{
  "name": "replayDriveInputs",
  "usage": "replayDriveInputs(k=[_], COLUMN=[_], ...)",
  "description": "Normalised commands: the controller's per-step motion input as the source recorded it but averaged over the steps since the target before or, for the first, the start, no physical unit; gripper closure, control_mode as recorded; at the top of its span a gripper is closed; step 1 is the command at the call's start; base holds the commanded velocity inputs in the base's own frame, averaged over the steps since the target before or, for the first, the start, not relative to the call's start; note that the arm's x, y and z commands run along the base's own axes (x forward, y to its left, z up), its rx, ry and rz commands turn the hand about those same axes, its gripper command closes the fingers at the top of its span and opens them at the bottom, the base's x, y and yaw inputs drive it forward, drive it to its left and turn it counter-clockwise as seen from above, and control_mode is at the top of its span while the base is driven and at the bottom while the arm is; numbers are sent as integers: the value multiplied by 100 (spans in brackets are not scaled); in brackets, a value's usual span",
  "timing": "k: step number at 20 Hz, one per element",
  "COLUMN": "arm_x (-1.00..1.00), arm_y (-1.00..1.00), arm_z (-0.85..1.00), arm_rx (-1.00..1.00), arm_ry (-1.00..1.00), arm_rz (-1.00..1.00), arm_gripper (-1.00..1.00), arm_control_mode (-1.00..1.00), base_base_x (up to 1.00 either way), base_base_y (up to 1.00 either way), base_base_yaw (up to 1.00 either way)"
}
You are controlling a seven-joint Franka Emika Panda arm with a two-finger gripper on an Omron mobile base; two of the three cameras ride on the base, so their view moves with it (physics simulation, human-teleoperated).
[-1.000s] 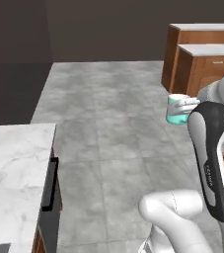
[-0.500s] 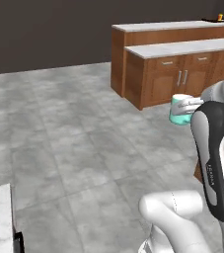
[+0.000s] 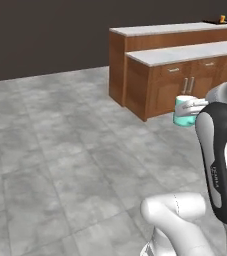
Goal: There is a tray on the dining counter. Grab the cup, mug, and pitcher and place them on the tray. The pitcher may be placed next to the tray if it cannot fit the tray.
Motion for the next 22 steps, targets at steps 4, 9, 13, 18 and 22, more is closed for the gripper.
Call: replayDriveInputs(k=[4, 9, 13, 18, 22], arm_x=[0, 0, 0, 0, 0], arm_y=[0, 0, 0, 0, 0], arm_z=[0, 0, 0, 0, 0], arm_rx=[0, 0, 0, 0, 0], arm_ry=[0, 0, 0, 0, 0], arm_rz=[0, 0, 0, 0, 0], arm_gripper=[100, 100, 100, 100, 100], arm_control_mode=[100, 100, 100, 100, 100], base_base_x=[100, 100, 100, 100, 100], base_base_y=[51, 49, 53, 54, 64], base_base_yaw=[-8, -8, -8, -8, -6])
